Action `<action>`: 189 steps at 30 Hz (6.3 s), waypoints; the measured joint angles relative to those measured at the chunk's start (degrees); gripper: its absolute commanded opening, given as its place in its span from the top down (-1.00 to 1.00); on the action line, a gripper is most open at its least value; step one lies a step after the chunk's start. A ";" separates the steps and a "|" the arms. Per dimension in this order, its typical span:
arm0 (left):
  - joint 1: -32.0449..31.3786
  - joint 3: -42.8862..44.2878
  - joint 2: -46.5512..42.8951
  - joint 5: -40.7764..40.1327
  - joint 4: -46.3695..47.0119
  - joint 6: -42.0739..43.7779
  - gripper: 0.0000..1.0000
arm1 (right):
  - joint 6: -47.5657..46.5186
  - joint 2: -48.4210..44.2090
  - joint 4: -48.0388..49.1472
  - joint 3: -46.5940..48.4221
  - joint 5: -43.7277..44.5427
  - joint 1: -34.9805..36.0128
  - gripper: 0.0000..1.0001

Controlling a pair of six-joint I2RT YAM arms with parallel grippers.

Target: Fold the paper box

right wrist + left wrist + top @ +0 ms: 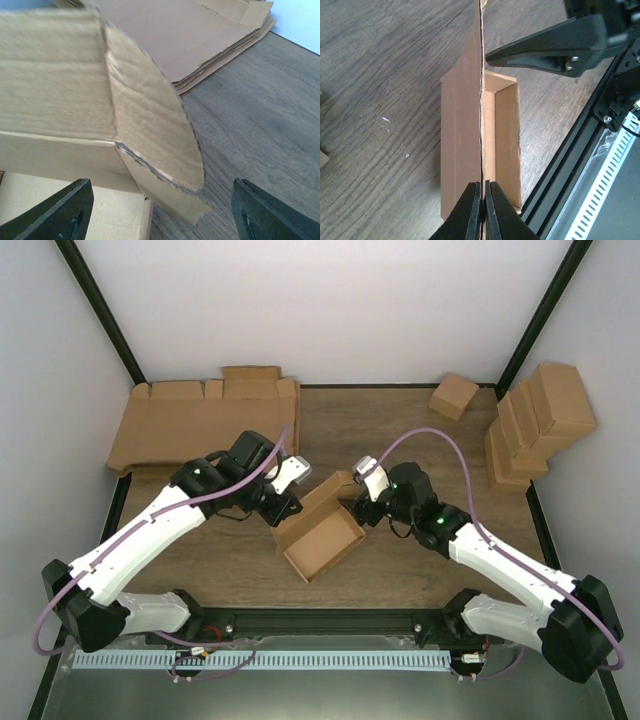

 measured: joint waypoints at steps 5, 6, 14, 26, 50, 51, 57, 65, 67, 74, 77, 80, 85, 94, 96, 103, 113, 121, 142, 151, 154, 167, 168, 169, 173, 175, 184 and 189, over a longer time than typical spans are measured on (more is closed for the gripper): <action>-0.09 0.00 -2.23 0.44 -0.17 -0.02 0.92 | 0.09 1.97 1.01 0.00 -1.57 -0.26 -0.19; -0.09 -0.02 -2.75 0.44 -0.15 -0.07 0.93 | -0.04 2.27 1.01 0.04 -1.97 -0.26 -0.09; -0.09 -0.96 -5.05 0.07 -0.15 -0.63 0.93 | 0.55 3.80 -0.57 1.81 -6.71 -0.39 0.38; -0.09 -1.38 -3.65 -0.92 -0.15 -1.22 0.92 | 0.79 3.56 -5.77 3.82 -11.39 -0.42 0.70; -0.17 -1.60 -2.01 -9.92 4.63 -10.16 -0.84 | 8.87 4.00 -5.22 3.56 -1.53 -0.42 0.99; -0.17 -1.92 -2.91 -11.34 5.46 -11.34 -0.85 | 9.49 3.72 -4.87 3.17 -0.90 -0.42 0.99; -0.15 -6.36 -9.68 -18.93 9.29 -18.18 -0.63 | 12.94 3.69 -2.51 2.56 4.04 -0.42 0.99; 0.81 -16.24 -11.15 -24.26 11.85 -23.12 -0.56 | 13.53 5.29 -1.36 2.56 5.62 -0.42 0.99; 1.25 -16.85 -11.15 -25.44 12.24 -23.56 -0.76 | 13.49 5.53 -1.18 2.56 5.35 -0.42 0.99; 5.31 -17.29 -11.17 -27.96 16.31 -22.36 -1.00 | 12.61 5.99 -0.94 2.56 4.20 -0.42 0.99; 9.62 -18.23 -11.15 -25.07 19.17 -19.98 -1.00 | 11.96 5.99 -0.98 2.56 3.28 -0.42 0.99; 12.63 -19.19 -11.04 -20.96 22.97 -16.61 -1.00 | 11.28 5.81 -1.77 2.56 2.16 -0.42 0.99; 13.11 -21.81 -11.04 -13.92 31.15 -12.11 -0.87 | 10.25 3.85 -4.35 2.58 0.37 -0.42 0.99; 13.11 -24.65 -10.36 -8.66 35.87 -10.43 -0.36 | 8.20 0.87 -6.95 2.97 -2.97 -0.42 0.99; 13.11 -25.11 -10.14 -8.98 35.50 -10.32 -0.11 | 7.89 0.87 -7.02 2.97 -3.78 -0.42 0.99; 13.11 -24.70 -8.68 -11.50 33.99 -10.60 -0.43 | 7.52 0.87 -7.39 2.97 -4.90 -0.42 0.99; 13.20 -24.44 -9.79 -16.02 31.15 -11.13 0.33 | 7.41 0.70 -7.61 3.08 -5.27 -0.42 0.99; 13.22 -24.39 -8.50 -13.00 30.05 -12.37 0.91 | 7.54 0.74 -7.65 3.39 -4.83 -0.42 0.99; 9.22 -29.16 -0.96 -15.54 44.81 -30.58 0.92 | 31.06 17.38 4.07 5.77 17.25 1.22 0.99; 9.18 -35.23 -0.90 -17.53 52.02 -34.58 0.92 | 34.38 21.27 9.86 3.93 25.83 5.68 0.99; 9.03 -35.74 -0.90 -17.68 53.27 -34.97 0.93 | 35.08 21.33 12.63 2.36 27.08 6.10 0.99; 8.90 -37.40 0.37 -17.29 54.82 -35.56 0.91 | 34.93 25.20 16.79 1.42 29.18 6.27 0.99; 8.87 -37.40 0.37 -17.25 54.69 -35.56 0.83 | 34.82 25.35 16.87 1.40 29.24 6.27 0.99; 8.85 -37.40 0.37 -17.22 54.64 -35.52 0.66 | 34.60 25.35 16.94 1.38 29.27 6.32 0.99; 8.72 -37.11 0.00 -17.05 52.52 -34.91 -0.45 | 32.65 25.18 17.97 0.83 29.24 6.36 0.99; 8.72 -36.57 -0.83 -16.92 50.16 -34.88 -0.76 | 31.26 24.85 19.06 -0.02 29.14 6.36 0.99; 8.68 -30.49 -10.84 -16.72 36.61 -31.98 -0.99 | 26.05 24.24 22.69 -2.29 27.34 6.36 0.99; 8.72 -21.66 -10.91 -14.01 30.67 -22.67 -0.82 | 22.34 23.80 24.09 -3.10 25.27 6.36 0.99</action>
